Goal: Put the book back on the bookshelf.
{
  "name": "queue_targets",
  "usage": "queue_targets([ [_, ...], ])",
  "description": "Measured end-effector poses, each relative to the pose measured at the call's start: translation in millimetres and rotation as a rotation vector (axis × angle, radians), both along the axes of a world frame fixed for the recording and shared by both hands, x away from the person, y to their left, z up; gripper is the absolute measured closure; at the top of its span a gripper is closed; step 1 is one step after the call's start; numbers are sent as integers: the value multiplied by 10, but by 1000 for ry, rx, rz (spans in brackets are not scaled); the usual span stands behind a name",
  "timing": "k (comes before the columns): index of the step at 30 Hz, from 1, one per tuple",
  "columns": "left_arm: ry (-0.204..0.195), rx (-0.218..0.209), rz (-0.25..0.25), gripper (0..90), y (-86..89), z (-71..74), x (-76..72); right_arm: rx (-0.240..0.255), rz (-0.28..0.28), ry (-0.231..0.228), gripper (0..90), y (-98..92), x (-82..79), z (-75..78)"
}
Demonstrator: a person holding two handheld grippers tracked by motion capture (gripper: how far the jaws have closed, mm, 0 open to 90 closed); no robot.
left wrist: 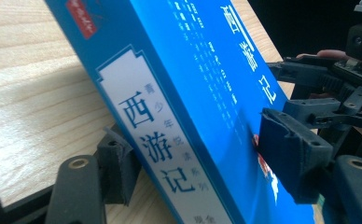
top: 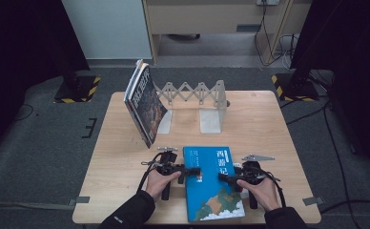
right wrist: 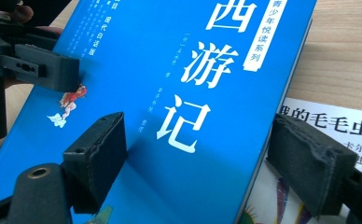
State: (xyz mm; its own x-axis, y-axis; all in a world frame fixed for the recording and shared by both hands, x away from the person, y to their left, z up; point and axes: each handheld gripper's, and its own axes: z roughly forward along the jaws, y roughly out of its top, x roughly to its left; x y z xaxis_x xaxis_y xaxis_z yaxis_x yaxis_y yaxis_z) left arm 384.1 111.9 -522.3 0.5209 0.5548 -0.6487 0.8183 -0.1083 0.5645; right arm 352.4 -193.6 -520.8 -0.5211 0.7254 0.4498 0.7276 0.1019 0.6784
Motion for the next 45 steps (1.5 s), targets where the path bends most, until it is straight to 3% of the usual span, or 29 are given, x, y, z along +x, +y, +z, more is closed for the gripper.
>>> queue_targets([
  [3,15,-14,0,314,-24,-13,12,3,-1,4,197,0,-2,3],
  [16,22,1,-15,267,-71,-58,51,-9,2,0,199,-5,3,-6],
  [21,30,10,-24,199,-104,-108,51,-12,5,-9,202,7,0,-12],
  [30,30,4,0,258,-103,-79,46,4,19,-15,212,39,3,-13],
  [33,15,-51,24,358,-61,27,18,21,17,-7,212,27,3,-1],
  [34,15,-51,24,384,-61,27,18,32,19,-10,212,14,3,9],
  [37,-37,-81,26,430,-91,144,-23,72,13,1,212,-19,0,30],
  [39,-40,-86,28,442,-101,160,-26,92,8,2,212,-30,-3,32],
  [45,-26,-79,45,424,-122,129,-25,84,9,0,212,-25,-5,32],
])
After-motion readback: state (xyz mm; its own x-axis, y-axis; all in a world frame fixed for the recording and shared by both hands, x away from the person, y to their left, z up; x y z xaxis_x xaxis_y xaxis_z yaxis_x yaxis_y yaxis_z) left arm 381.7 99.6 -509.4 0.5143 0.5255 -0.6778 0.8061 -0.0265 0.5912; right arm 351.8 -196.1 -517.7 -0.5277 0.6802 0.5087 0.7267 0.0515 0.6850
